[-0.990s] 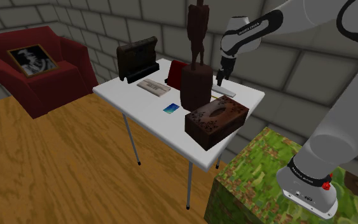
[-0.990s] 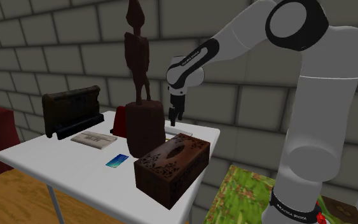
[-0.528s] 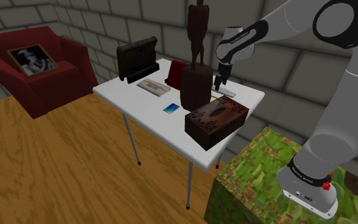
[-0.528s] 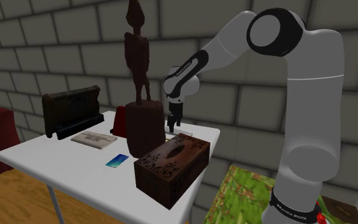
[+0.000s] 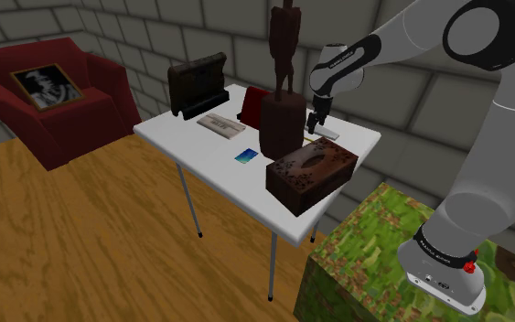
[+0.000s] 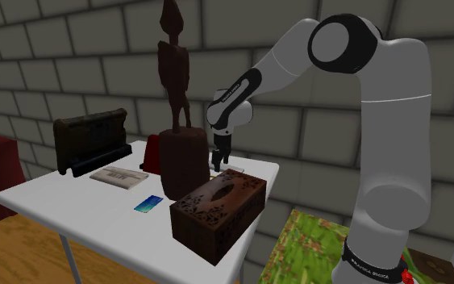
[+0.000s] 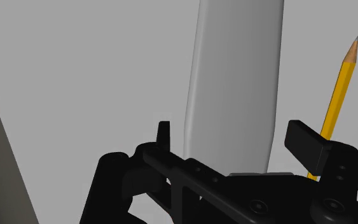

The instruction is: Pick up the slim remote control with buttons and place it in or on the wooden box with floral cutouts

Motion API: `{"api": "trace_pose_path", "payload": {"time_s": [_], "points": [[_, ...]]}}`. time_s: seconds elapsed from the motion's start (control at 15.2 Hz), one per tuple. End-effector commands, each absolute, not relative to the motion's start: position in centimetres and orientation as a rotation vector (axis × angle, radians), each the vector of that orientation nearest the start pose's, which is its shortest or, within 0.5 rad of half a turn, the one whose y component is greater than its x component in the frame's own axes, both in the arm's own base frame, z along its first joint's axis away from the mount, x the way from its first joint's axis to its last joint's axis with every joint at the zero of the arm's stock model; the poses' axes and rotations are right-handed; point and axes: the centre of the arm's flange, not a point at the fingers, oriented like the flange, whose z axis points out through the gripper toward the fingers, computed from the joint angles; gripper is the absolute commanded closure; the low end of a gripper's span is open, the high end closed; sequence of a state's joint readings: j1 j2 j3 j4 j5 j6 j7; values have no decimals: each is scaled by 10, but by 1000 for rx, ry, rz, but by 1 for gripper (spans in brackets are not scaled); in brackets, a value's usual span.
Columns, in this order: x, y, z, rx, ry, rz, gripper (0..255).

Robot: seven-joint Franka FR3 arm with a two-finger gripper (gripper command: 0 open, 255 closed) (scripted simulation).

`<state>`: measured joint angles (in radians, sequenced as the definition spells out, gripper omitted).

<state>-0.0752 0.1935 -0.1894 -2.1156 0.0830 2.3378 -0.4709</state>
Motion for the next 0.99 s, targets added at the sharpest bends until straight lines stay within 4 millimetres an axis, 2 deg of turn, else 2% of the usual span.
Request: {"api": "trace_pose_path", "payload": {"time_s": [0.0, 0.07, 0.13, 0.73, 0.92], "points": [[553, -147, 327, -3121, -240, -62, 0], [553, -147, 327, -3121, -240, -62, 0], [553, -147, 327, -3121, -240, -62, 255], [553, -147, 327, -3121, -240, -62, 255], [553, -147, 343, -3121, -240, -62, 255]]}}
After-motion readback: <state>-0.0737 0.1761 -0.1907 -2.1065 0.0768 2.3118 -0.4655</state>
